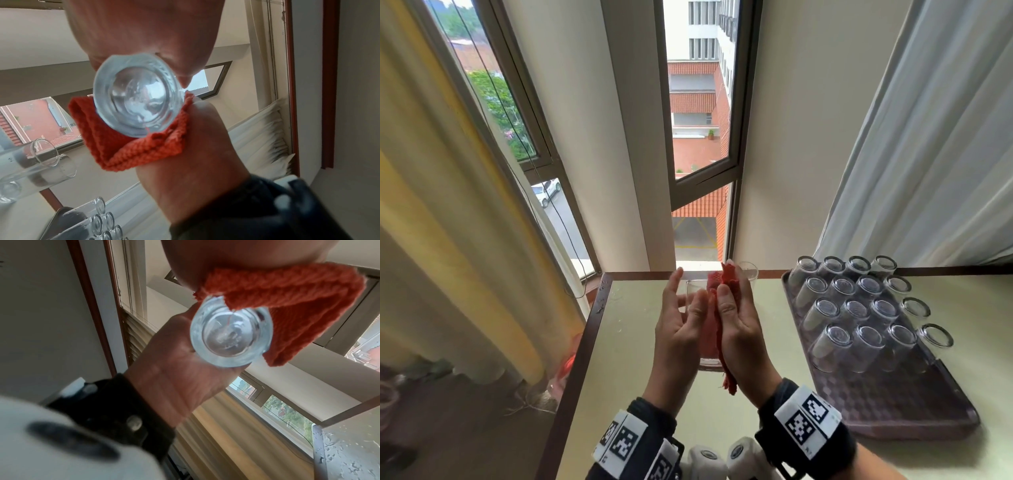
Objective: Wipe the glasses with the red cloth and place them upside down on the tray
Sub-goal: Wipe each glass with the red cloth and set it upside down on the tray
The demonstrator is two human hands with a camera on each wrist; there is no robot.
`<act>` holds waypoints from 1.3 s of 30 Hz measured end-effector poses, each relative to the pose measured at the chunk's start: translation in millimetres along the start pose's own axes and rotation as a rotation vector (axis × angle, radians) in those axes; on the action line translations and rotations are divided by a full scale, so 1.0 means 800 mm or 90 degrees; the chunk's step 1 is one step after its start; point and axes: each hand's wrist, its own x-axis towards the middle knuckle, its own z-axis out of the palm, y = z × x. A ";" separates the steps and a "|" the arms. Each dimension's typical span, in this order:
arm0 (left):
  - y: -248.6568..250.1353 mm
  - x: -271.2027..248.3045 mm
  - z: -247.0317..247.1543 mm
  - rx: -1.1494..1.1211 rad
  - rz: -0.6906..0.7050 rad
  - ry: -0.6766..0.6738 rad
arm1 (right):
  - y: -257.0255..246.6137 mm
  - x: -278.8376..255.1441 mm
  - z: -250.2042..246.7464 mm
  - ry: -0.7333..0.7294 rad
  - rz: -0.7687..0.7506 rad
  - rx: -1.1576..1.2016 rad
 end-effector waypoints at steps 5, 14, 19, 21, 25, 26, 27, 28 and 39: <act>-0.003 0.001 0.002 0.012 -0.035 -0.033 | -0.008 0.011 -0.006 0.022 0.015 0.027; -0.010 0.014 -0.011 0.104 -0.033 -0.016 | 0.010 0.005 0.004 0.005 0.022 0.007; -0.011 0.012 -0.008 0.093 -0.037 0.000 | -0.004 0.019 0.007 0.020 0.029 0.059; -0.013 0.017 -0.012 0.085 -0.047 -0.007 | -0.002 0.017 0.011 0.020 0.035 0.060; -0.024 0.023 -0.021 0.141 -0.108 -0.023 | 0.002 0.012 0.011 0.008 0.098 0.158; -0.023 0.024 -0.022 0.151 -0.112 -0.031 | 0.003 0.012 0.009 0.003 0.119 0.191; -0.020 0.024 -0.022 0.147 -0.109 -0.038 | 0.003 0.011 0.007 -0.005 0.134 0.218; -0.017 0.024 -0.023 0.142 -0.110 -0.040 | 0.002 0.010 0.006 -0.010 0.146 0.242; -0.016 0.036 -0.040 0.103 -0.101 0.050 | 0.032 0.000 -0.022 0.043 0.441 0.433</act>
